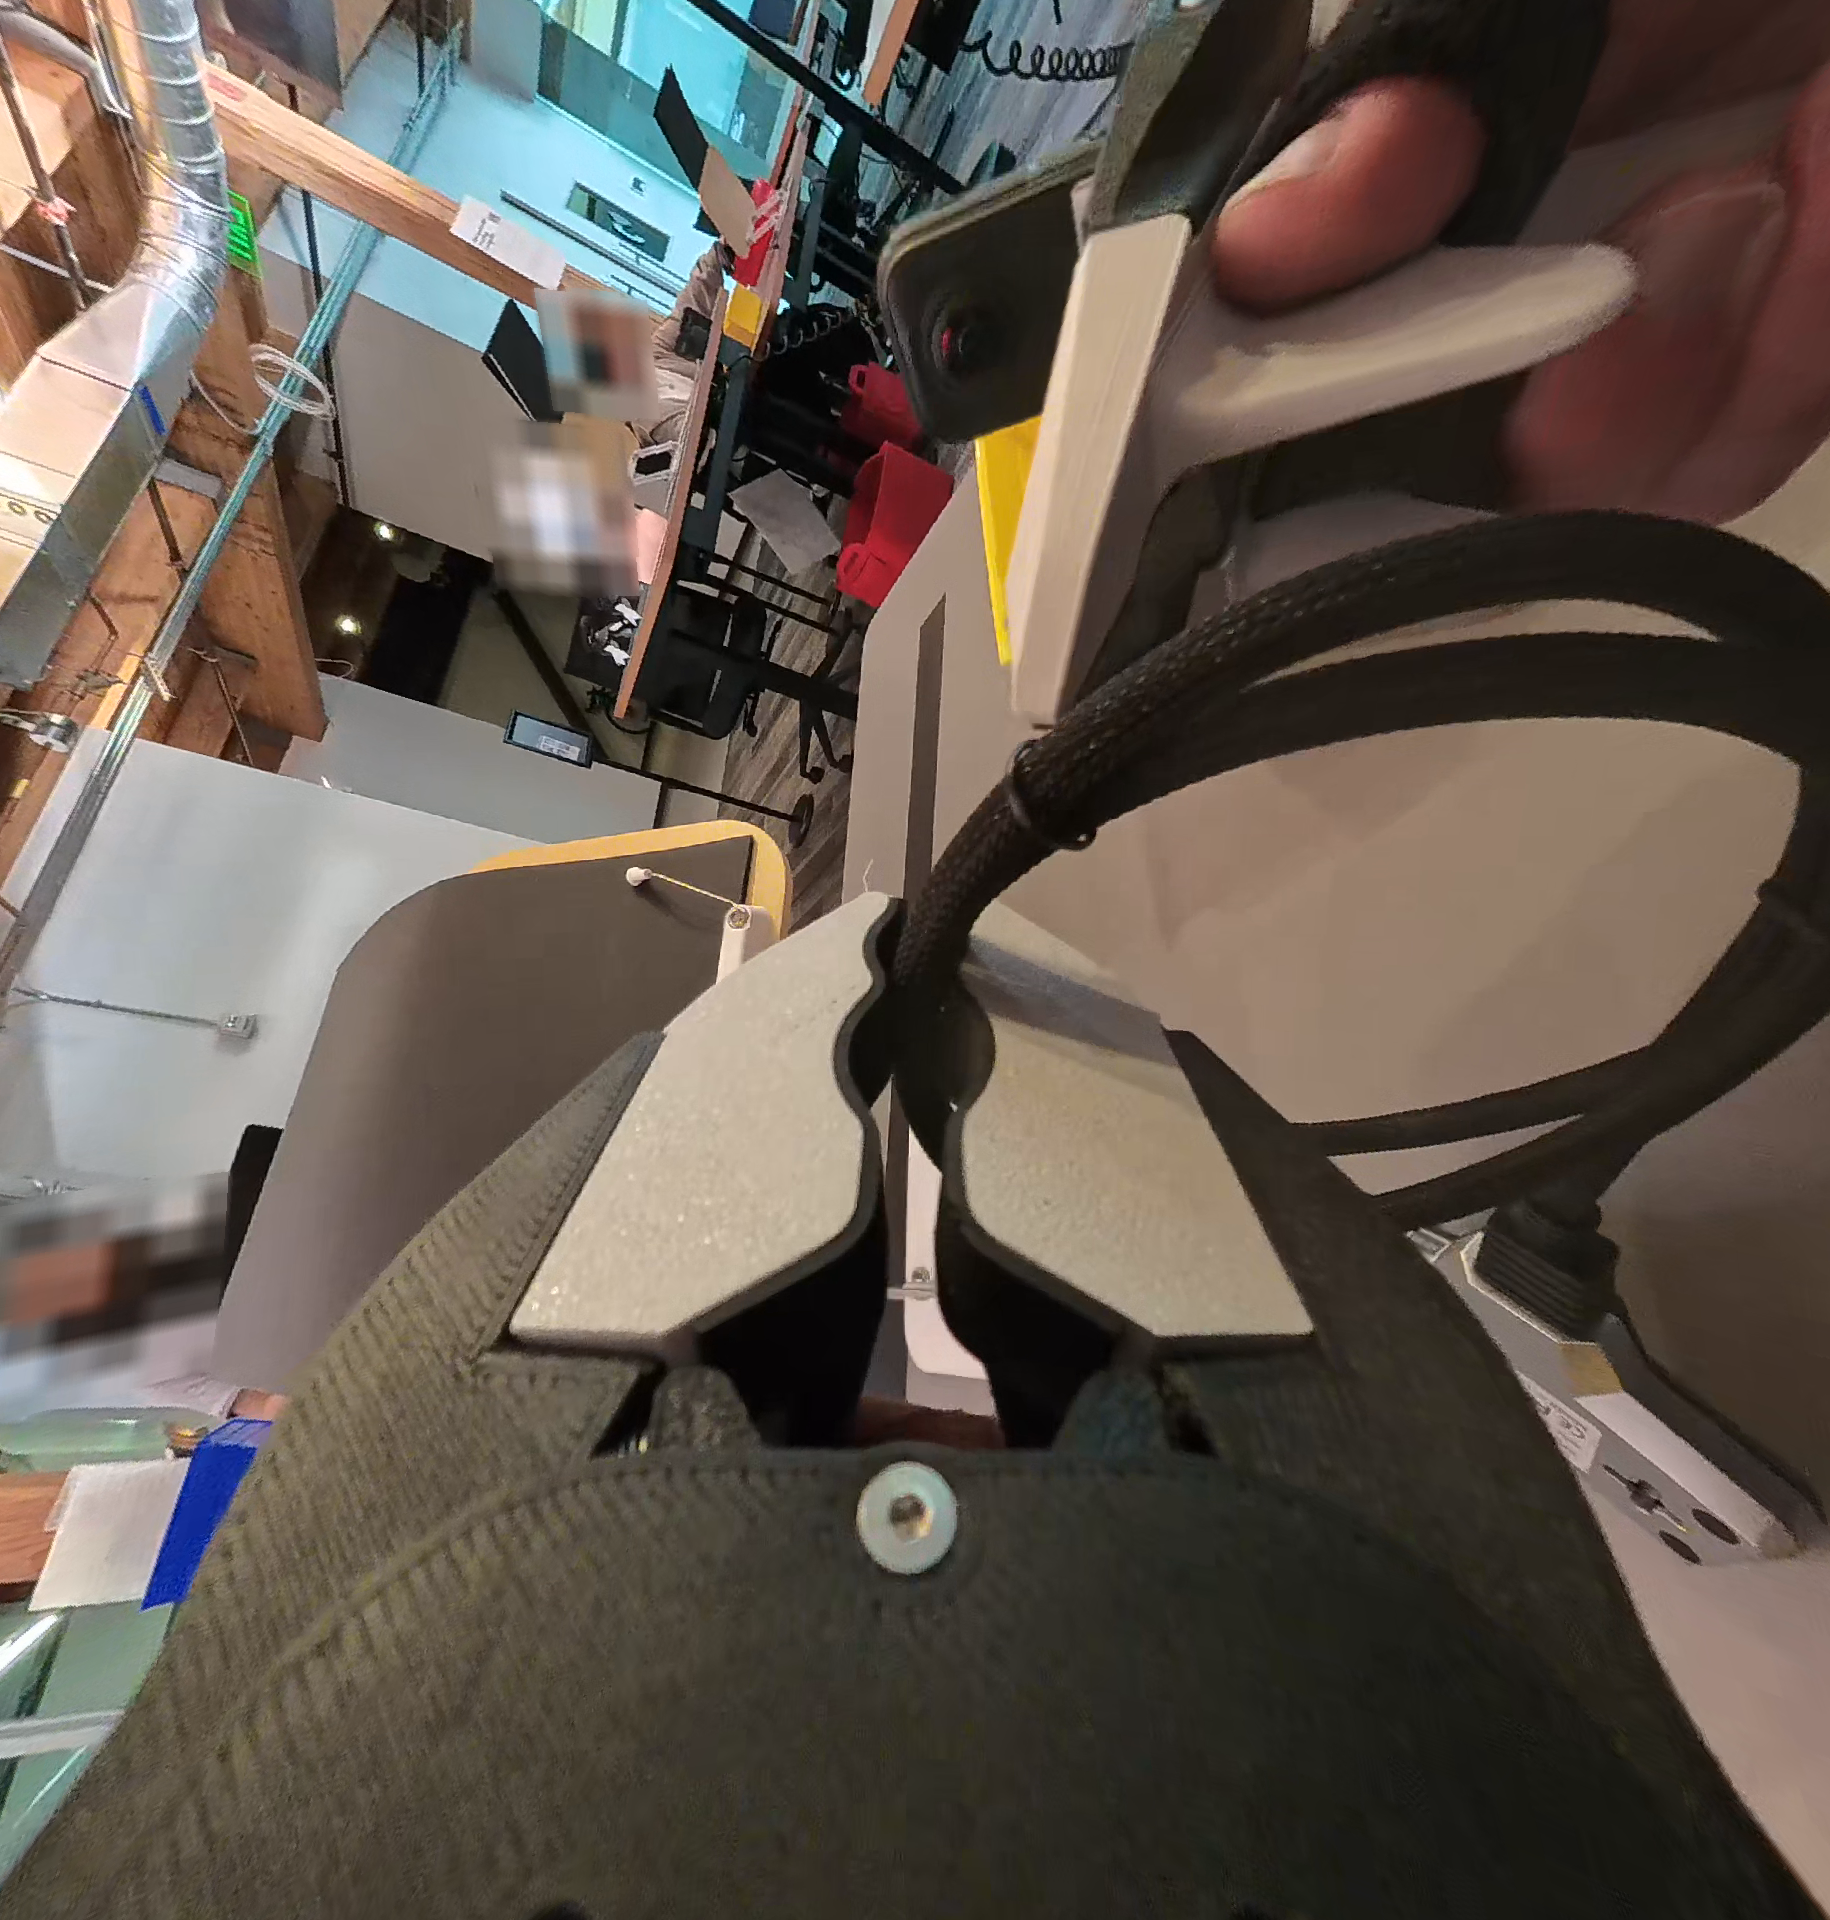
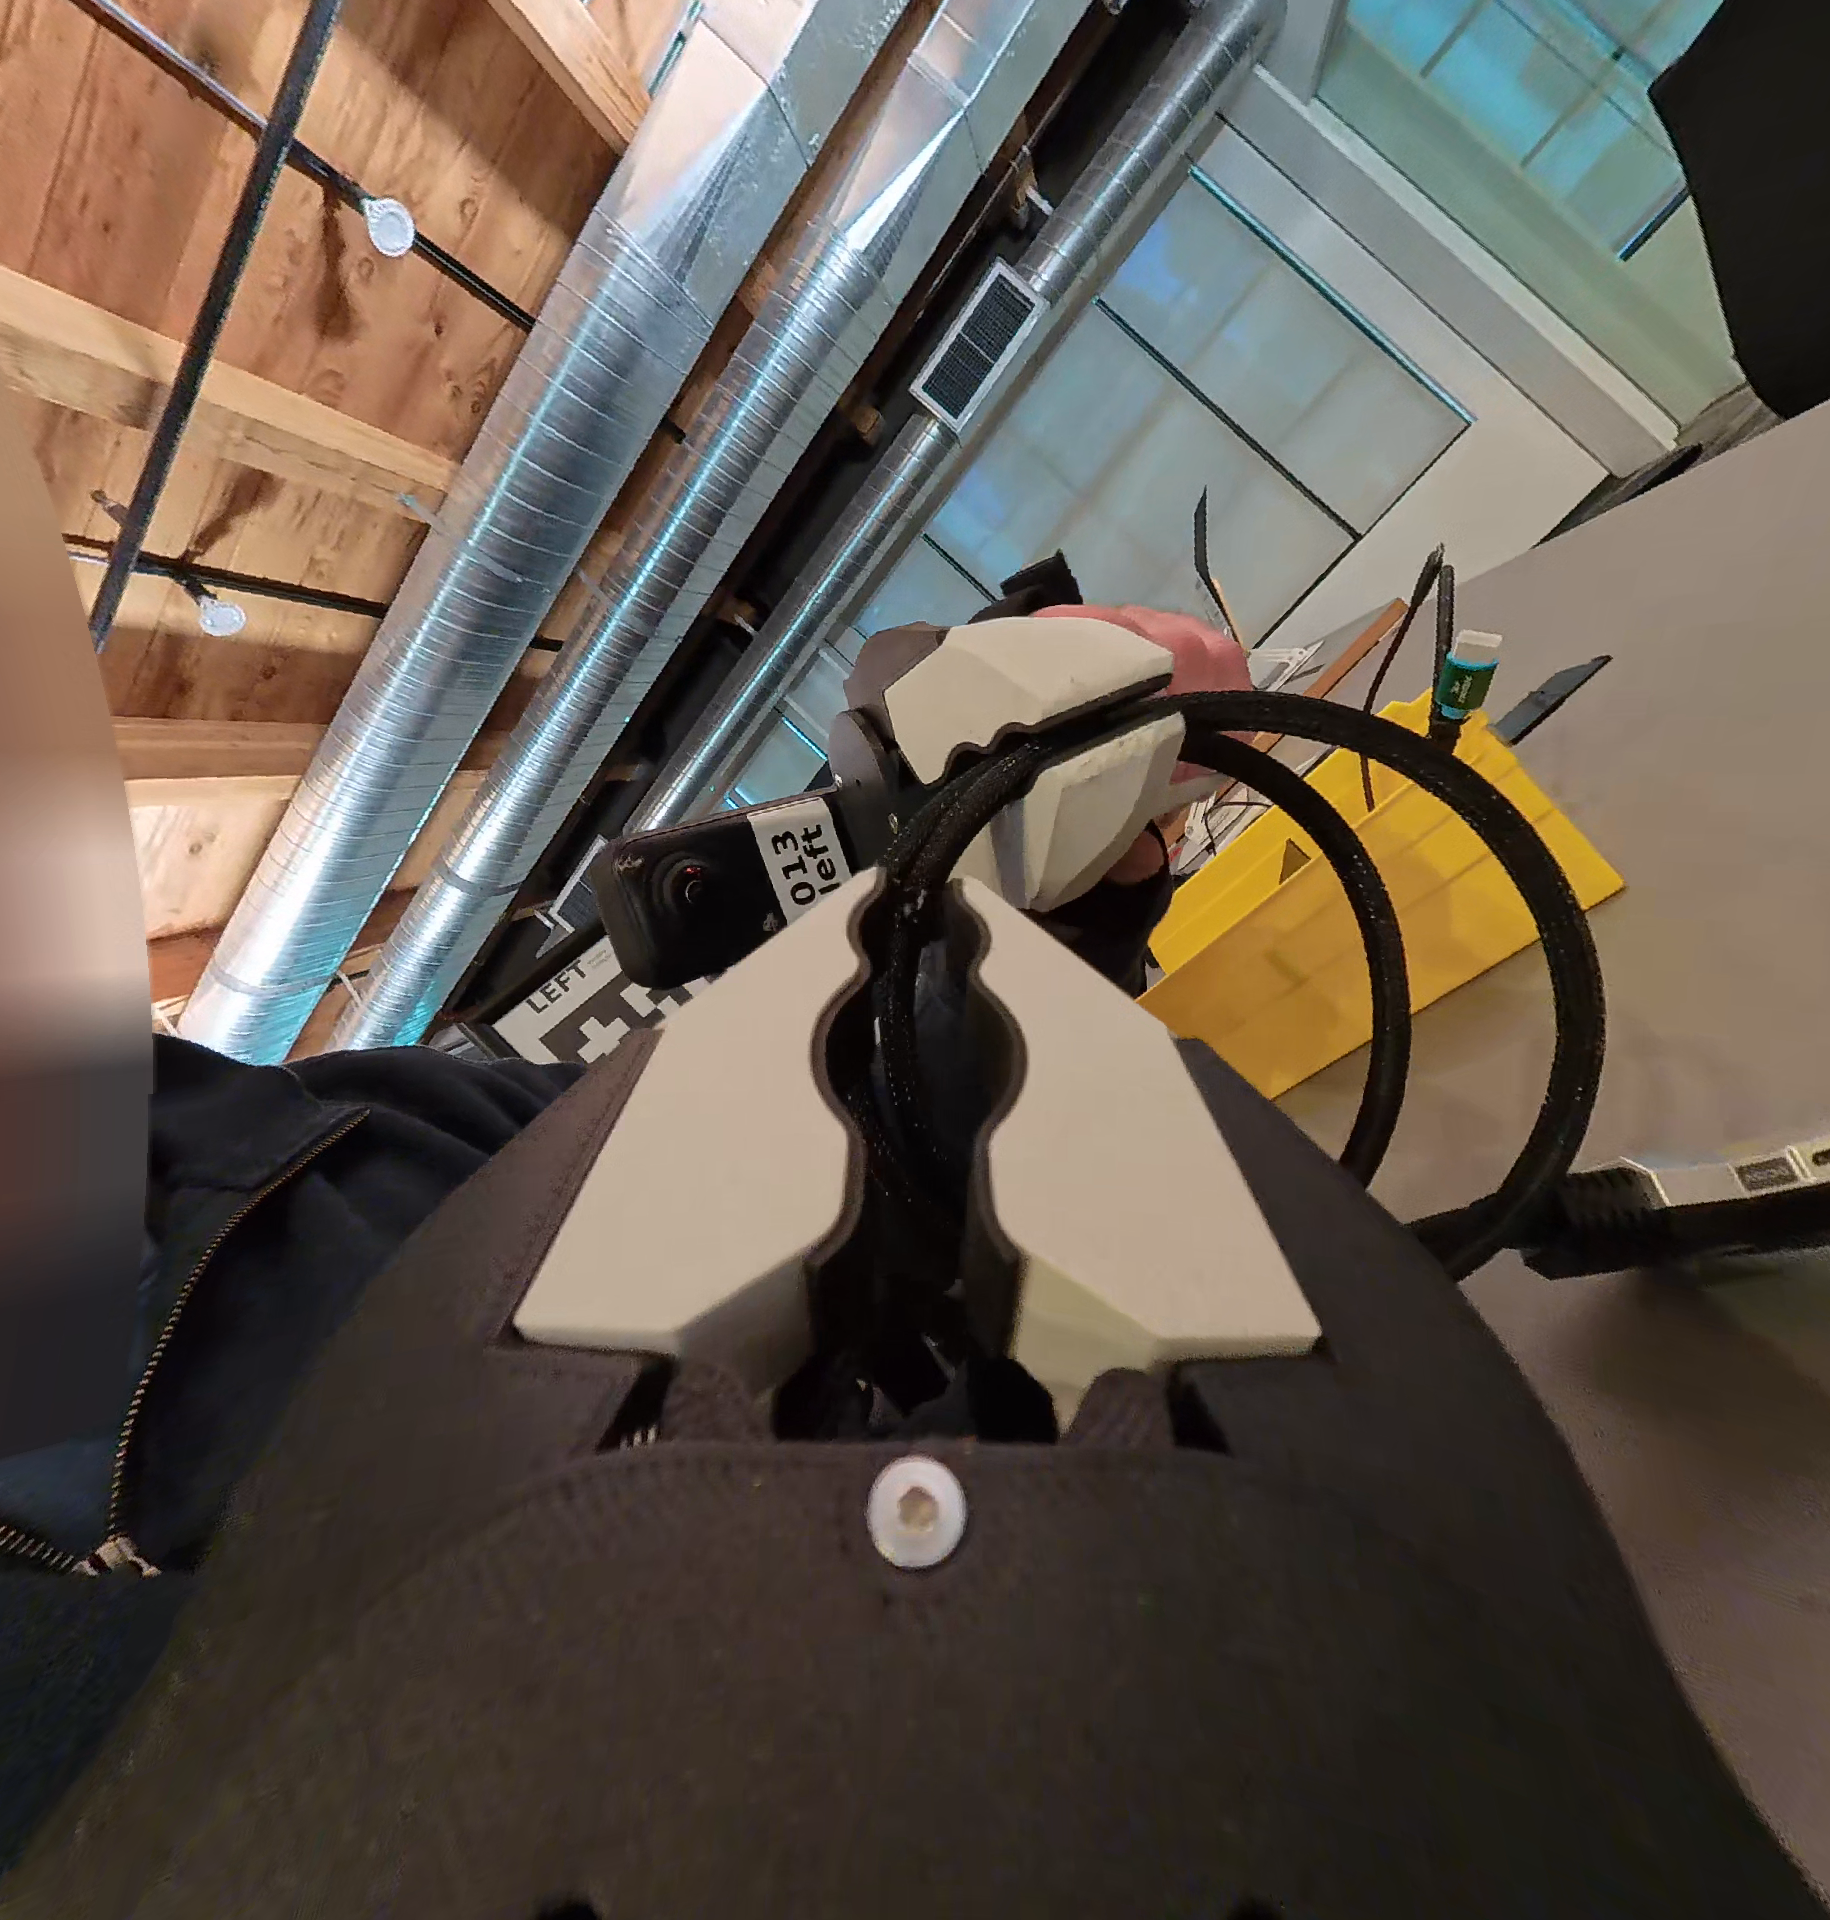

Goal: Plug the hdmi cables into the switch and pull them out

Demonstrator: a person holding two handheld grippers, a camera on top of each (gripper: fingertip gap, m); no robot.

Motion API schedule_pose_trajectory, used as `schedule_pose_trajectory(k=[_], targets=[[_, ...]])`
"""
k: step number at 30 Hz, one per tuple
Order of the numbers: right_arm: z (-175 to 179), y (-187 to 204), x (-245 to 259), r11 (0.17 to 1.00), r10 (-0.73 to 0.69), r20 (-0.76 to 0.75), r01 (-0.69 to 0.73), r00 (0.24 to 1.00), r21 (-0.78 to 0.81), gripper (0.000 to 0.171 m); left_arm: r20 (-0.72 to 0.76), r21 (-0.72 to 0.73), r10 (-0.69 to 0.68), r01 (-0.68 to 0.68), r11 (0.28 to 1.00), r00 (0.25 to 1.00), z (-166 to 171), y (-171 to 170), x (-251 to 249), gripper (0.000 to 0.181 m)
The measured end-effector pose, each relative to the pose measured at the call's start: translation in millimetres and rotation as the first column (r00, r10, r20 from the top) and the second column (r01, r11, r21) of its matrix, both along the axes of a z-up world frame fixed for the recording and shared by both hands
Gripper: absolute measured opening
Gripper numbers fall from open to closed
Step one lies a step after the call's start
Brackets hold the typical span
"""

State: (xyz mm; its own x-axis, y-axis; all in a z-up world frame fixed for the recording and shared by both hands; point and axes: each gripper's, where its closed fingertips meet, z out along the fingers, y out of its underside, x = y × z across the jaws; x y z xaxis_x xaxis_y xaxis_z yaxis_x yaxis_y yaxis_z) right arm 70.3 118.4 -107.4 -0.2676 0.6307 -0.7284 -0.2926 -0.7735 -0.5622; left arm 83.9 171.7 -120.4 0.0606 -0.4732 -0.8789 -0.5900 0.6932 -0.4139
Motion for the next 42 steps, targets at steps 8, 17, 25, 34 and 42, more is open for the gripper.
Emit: schedule_pose_trajectory(k=[8,17,25,34,42], targets=[[0.6,-1.2,2.1,0.998,-0.03,0.019,0.029,0.999,0.05,0.0,0.014,-0.021,-0.015,0.015,1.0,1.0,0.3,-1.9,3.2,0.002],[12.6,9.6,3.3,0.937,-0.202,0.117,0.158,0.972,0.31,0.0,0.097,-0.297,-0.018,0.046,0.954,0.995,-4.0,5.2,6.4,0.003],[29.9,38.4,-9.7,0.495,-0.605,0.23,0.134,0.762,0.858,0.0,0.294,-0.773,-0.06,0.274,0.572,0.954,-9.1,8.8,12.2,0.003],[23.4,55.5,-25.1,0.048,-0.826,0.165,-0.225,0.539,0.973,0.0,0.458,-0.869,-0.112,0.471,0.151,0.882,-14.6,-5.1,12.8,0.004],[18.9,50.9,-31.3,0.09,-0.824,0.184,-0.198,0.536,0.976,0.0,0.483,-0.845,-0.056,0.482,0.23,0.874,-20.5,-1.3,15.7,0.022]])
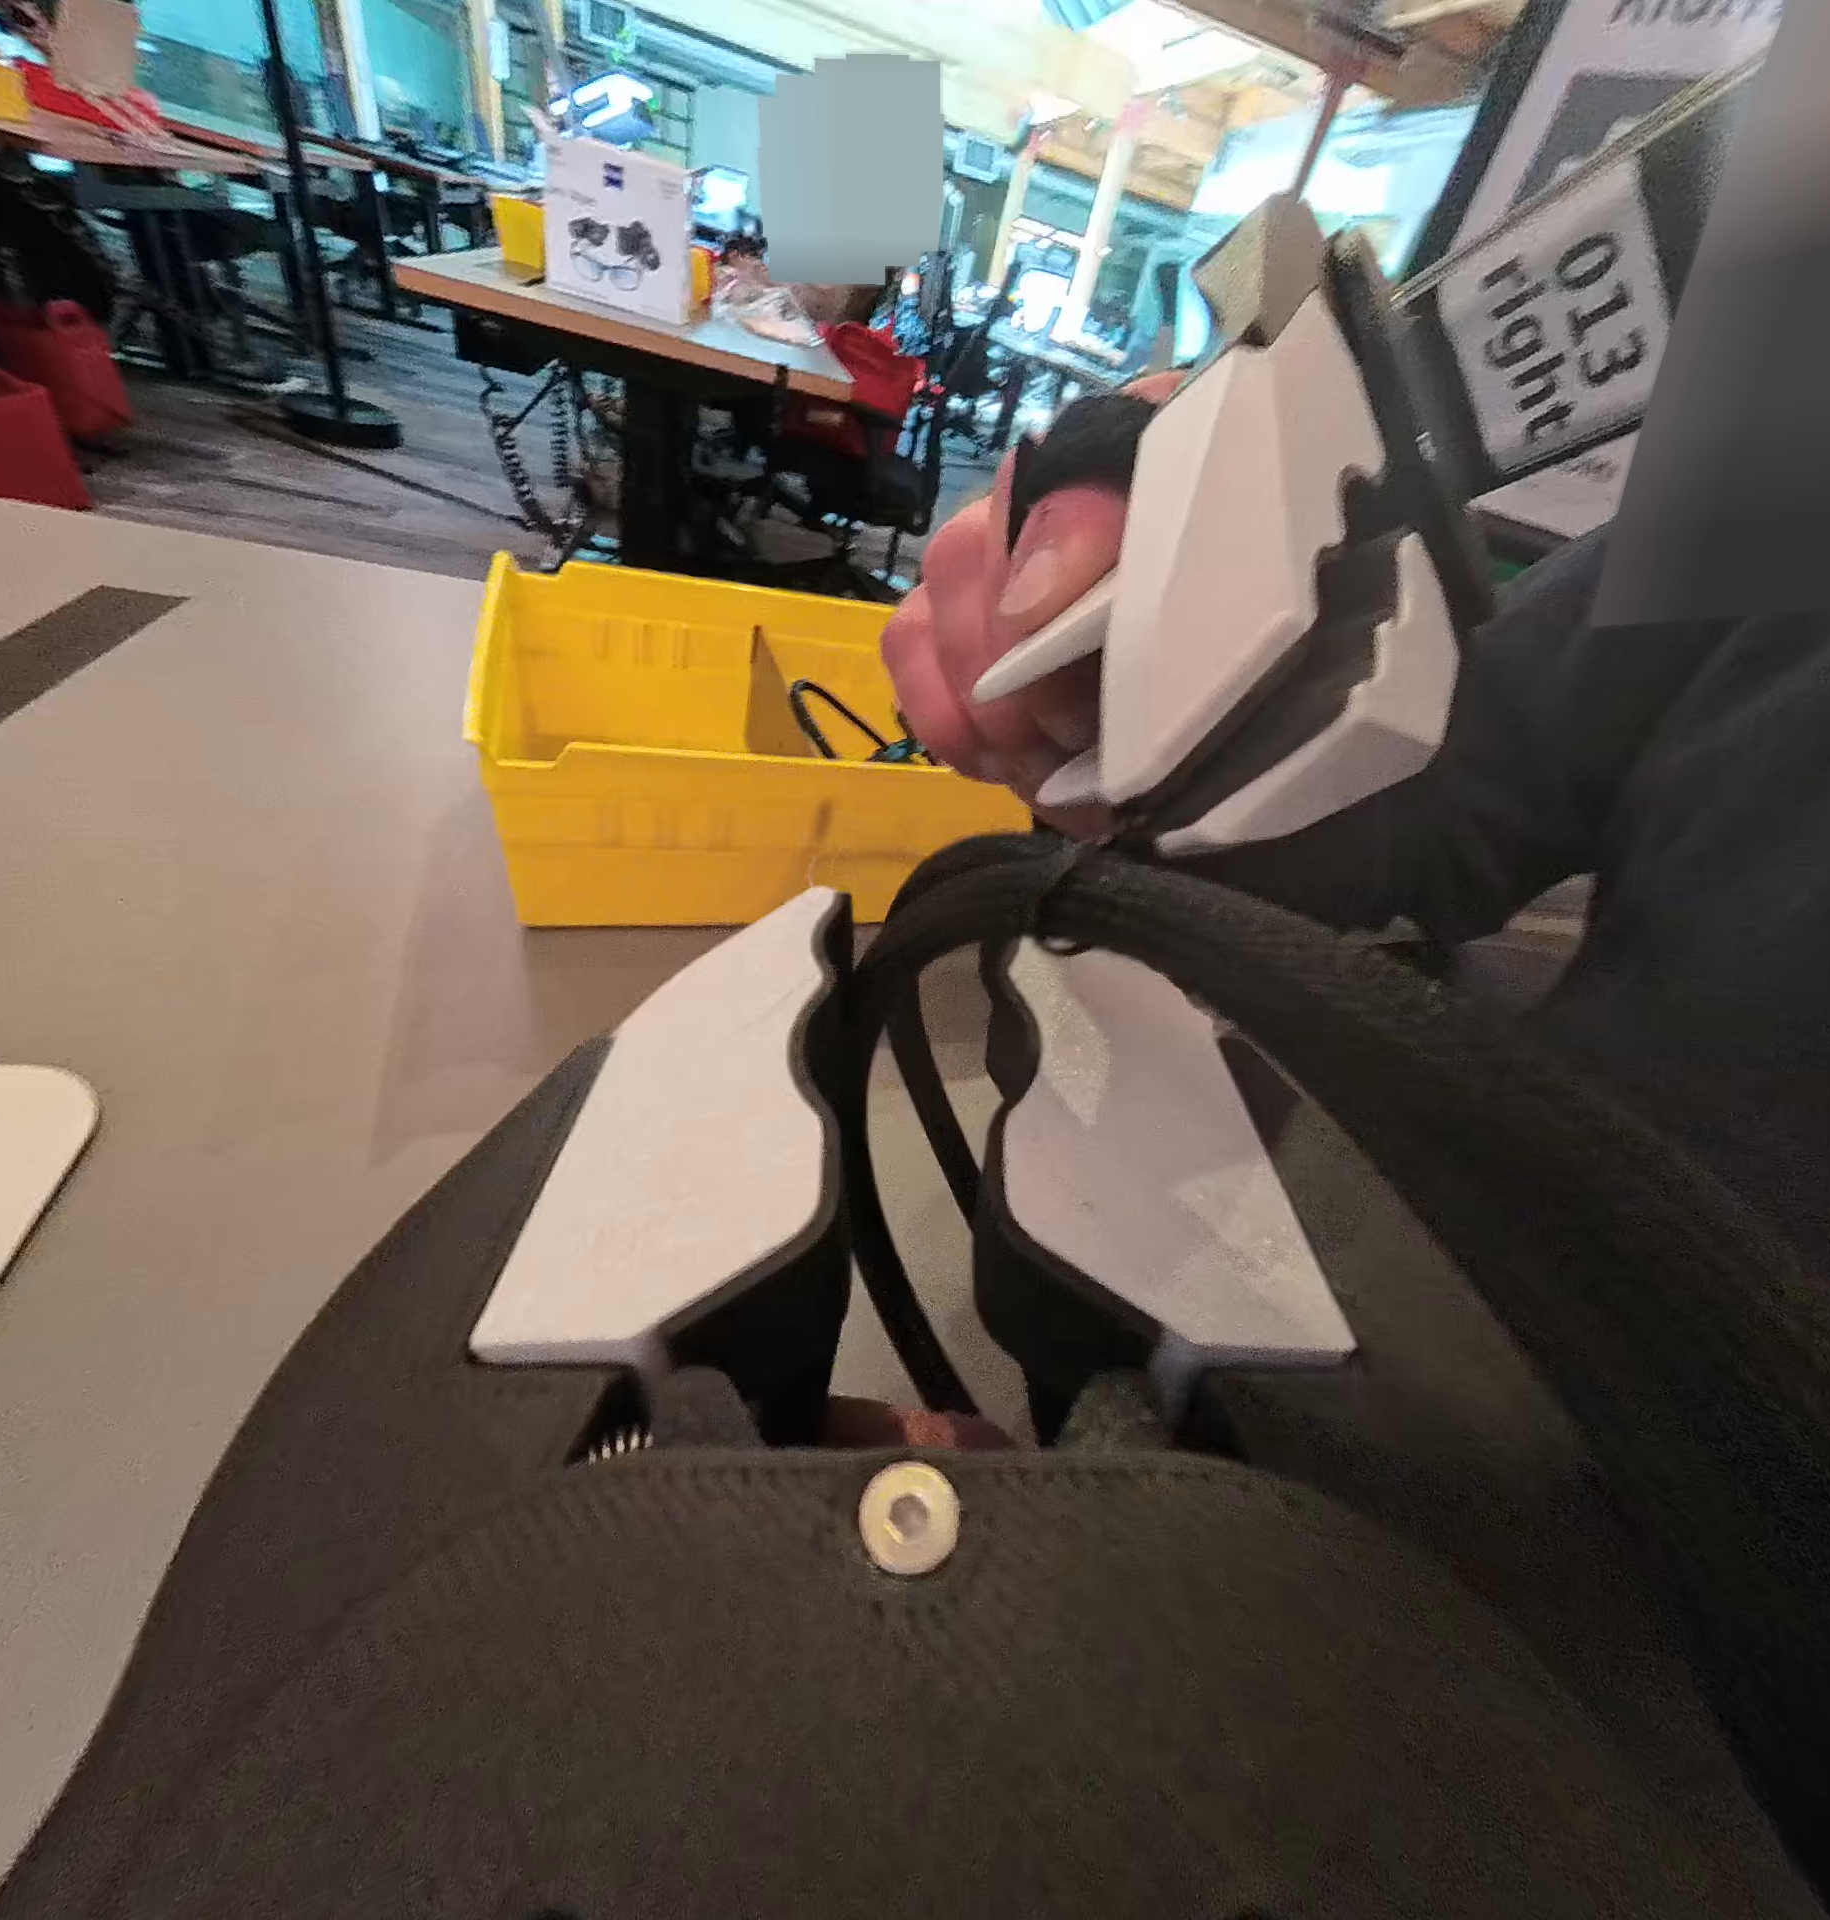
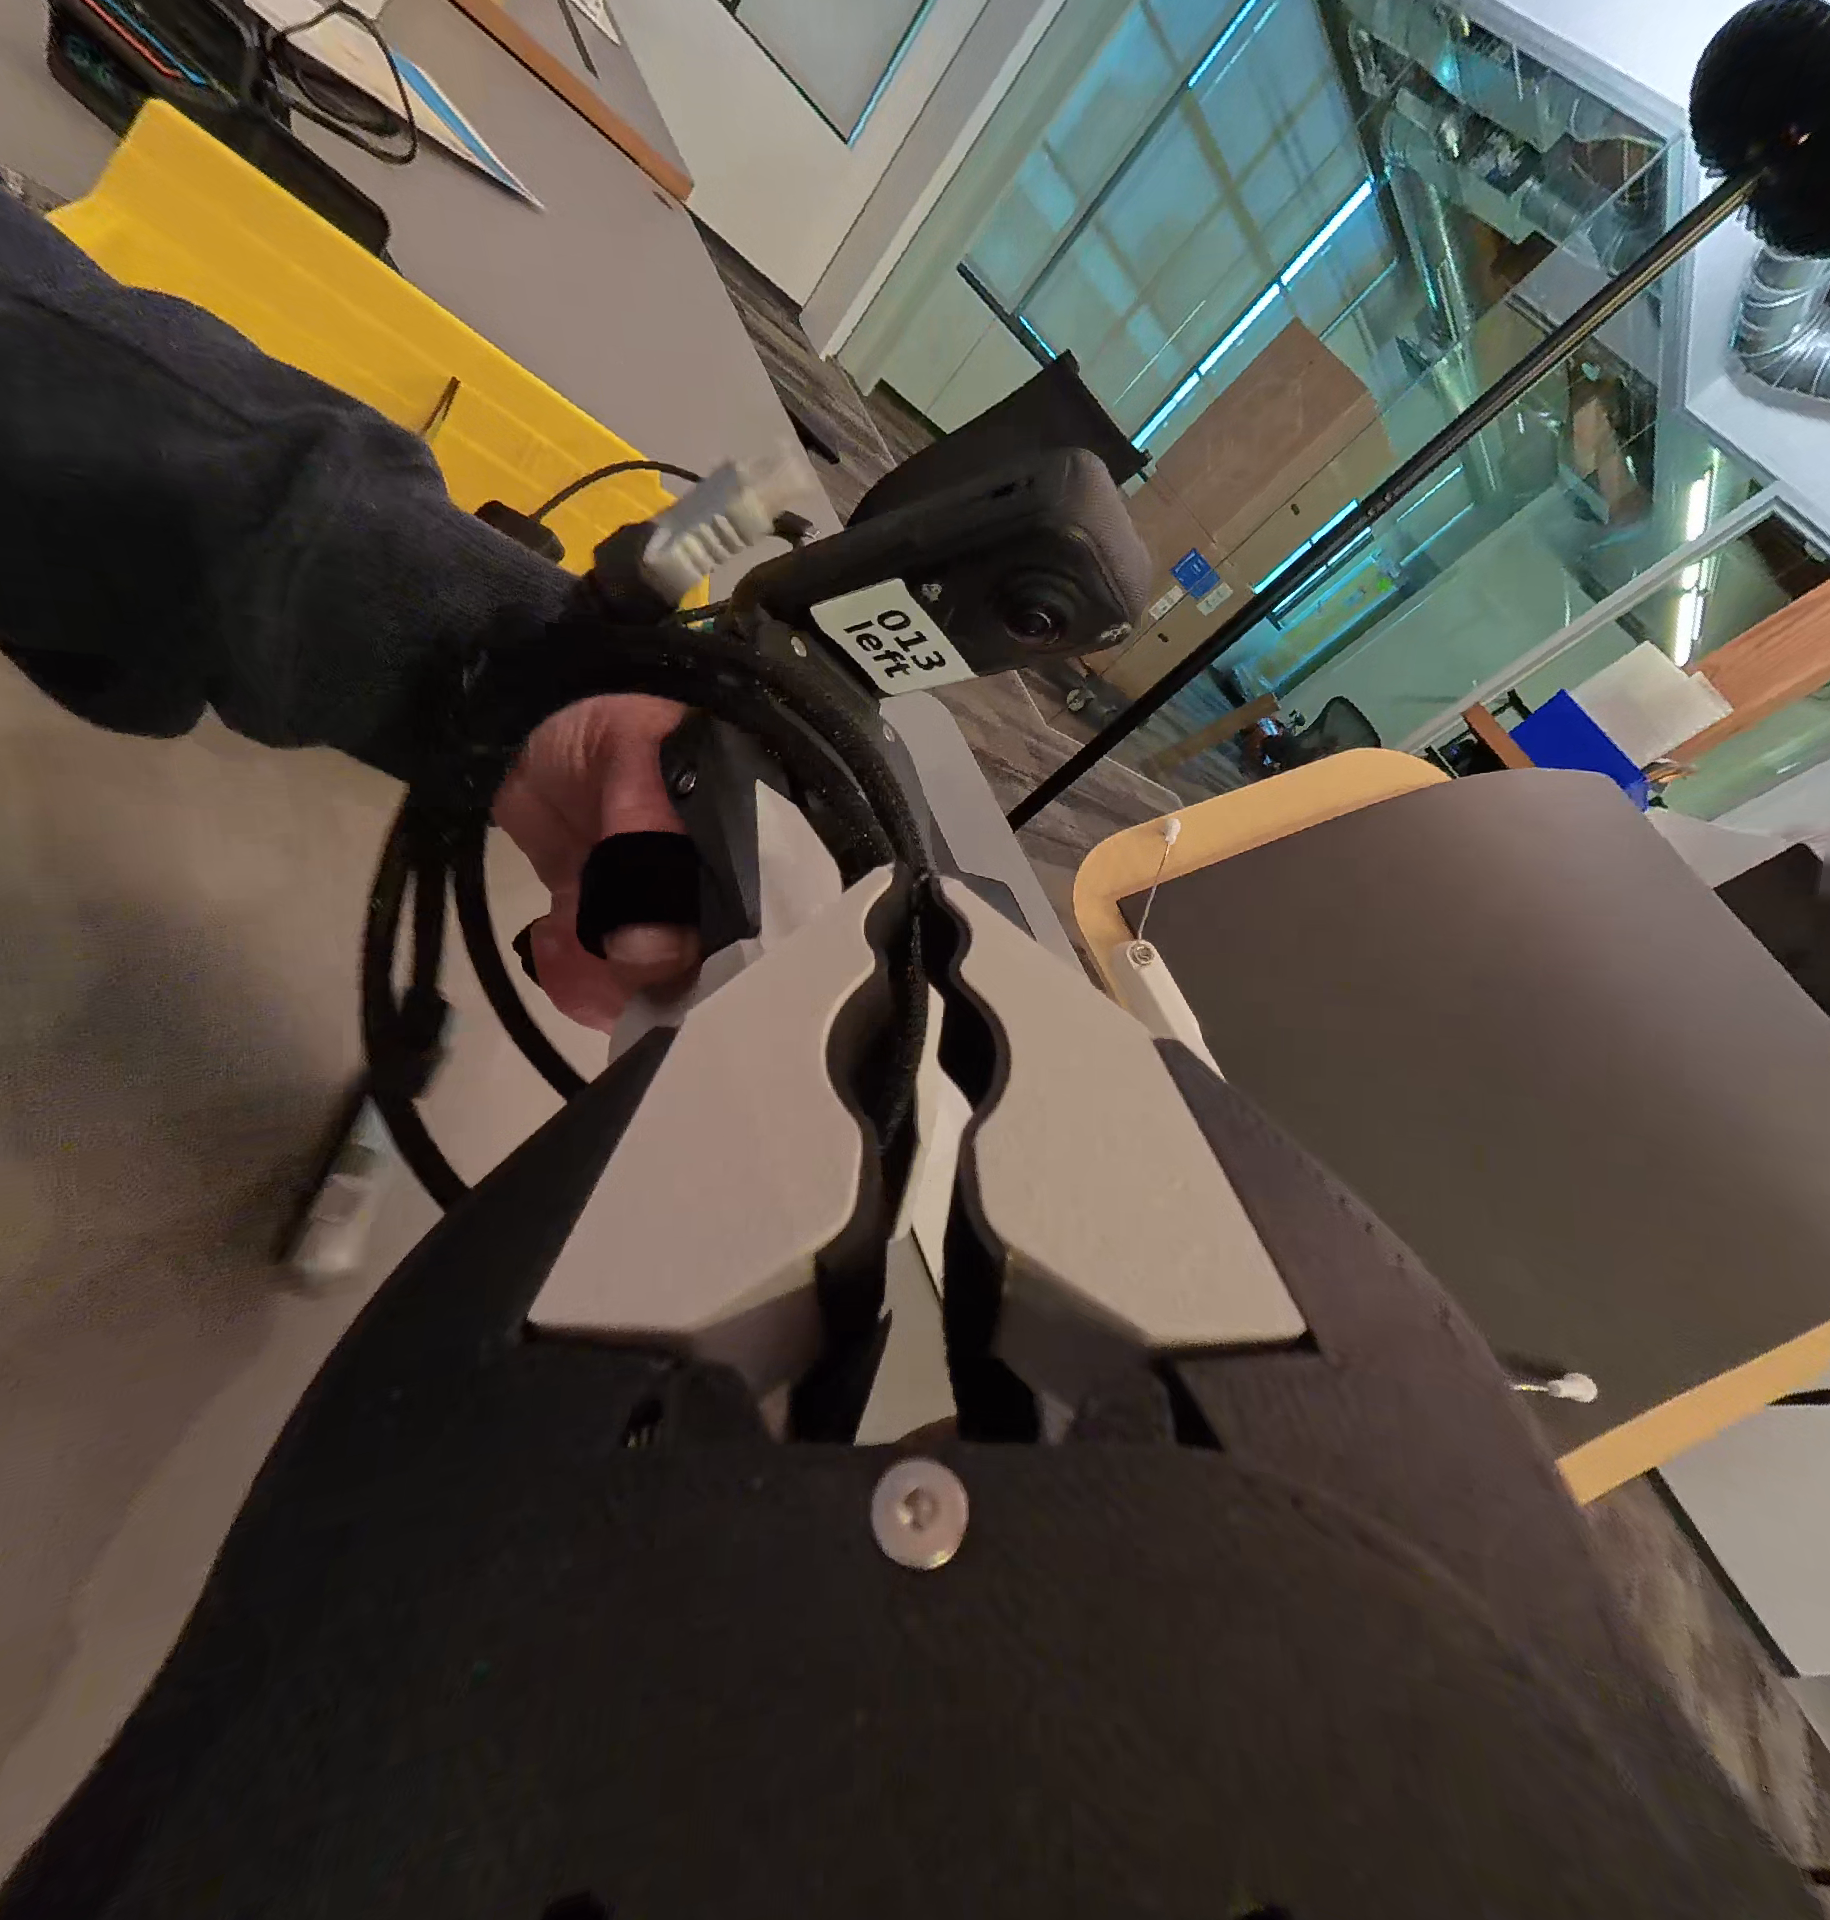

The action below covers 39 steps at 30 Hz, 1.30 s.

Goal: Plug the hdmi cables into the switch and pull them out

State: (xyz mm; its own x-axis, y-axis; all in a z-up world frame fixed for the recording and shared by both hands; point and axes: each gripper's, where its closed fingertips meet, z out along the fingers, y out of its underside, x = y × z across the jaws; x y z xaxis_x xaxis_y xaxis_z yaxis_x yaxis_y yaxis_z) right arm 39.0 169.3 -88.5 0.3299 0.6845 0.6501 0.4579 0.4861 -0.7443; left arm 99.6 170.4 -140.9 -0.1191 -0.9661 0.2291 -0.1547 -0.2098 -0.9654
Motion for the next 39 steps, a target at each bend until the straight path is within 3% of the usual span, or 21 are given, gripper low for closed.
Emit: schedule_pose_trajectory(k=[3,11,13,17,21,25,28,31,33,34,35,39], targets=[[-4.7,0.3,-0.7,1.0,-0.004,0.009,0.004,1.0,-0.006,0.0,-0.019,0.02,0.072,-0.072,0.997,0.997,-2.9,12.3,-8.4,0.038],[-3.6,10.2,2.5,0.999,-0.036,-0.001,0.036,0.999,-0.011,0.0,-0.105,0.073,0.313,-0.306,0.949,0.944,-6.6,48.8,-60.5,0.046],[-4.7,13.9,3.4,0.999,-0.044,0.002,0.044,0.999,-0.022,0.0,-0.145,0.126,0.404,-0.388,0.913,0.903,-4.6,45.3,-79.3,0.051],[-8.1,20.3,2.7,0.998,-0.049,-0.015,0.048,0.999,-0.047,0.0,-0.123,0.285,0.559,-0.51,0.811,0.82,4.8,4.6,-100.6,0.061],[-7.8,25.0,-1.8,0.995,-0.062,-0.04,0.059,0.997,-0.077,0.0,-0.14,0.409,0.676,-0.58,0.705,0.723,-28.4,-32.6,-97.8,0.076],[-5.6,30.1,-3.9,0.991,-0.093,-0.053,0.087,0.994,-0.104,0.0,-0.097,0.385,0.759,-0.679,0.625,0.644,-65.0,-38.1,-85.6,0.092],[-5.1,29.3,-6.5,0.988,-0.098,-0.059,0.091,0.993,-0.121,0.0,-0.057,0.445,0.834,-0.733,0.514,0.549,-77.0,-24.3,-68.8,0.097],[-5.6,24.6,-11.2,0.989,-0.09,-0.046,0.083,0.995,-0.124,0.0,0.098,0.443,0.892,-0.822,0.358,0.442,-56.1,-5.4,-64.4,0.077],[-6.0,23.4,-11.1,0.988,-0.09,-0.037,0.084,0.995,-0.13,0.0,0.181,0.446,0.909,-0.855,0.265,0.376,-39.6,2.7,-74.4,0.035],[-6.5,24.2,-9.3,0.987,-0.095,-0.03,0.091,0.995,-0.129,0.0,0.208,0.448,0.903,-0.858,0.253,0.375,-31.7,3.0,-78.2,0.017],[-6.4,24.9,-6.9,0.987,-0.096,-0.027,0.092,0.995,-0.128,0.0,0.214,0.452,0.905,-0.859,0.241,0.367,-26.3,4.6,-83.8,0.012],[-11.7,28.4,2.6,0.989,-0.1,0.025,0.102,0.995,-0.104,0.0,0.143,0.444,0.896,-0.836,0.322,0.421,-8.1,11.7,-102.9,0.01]])
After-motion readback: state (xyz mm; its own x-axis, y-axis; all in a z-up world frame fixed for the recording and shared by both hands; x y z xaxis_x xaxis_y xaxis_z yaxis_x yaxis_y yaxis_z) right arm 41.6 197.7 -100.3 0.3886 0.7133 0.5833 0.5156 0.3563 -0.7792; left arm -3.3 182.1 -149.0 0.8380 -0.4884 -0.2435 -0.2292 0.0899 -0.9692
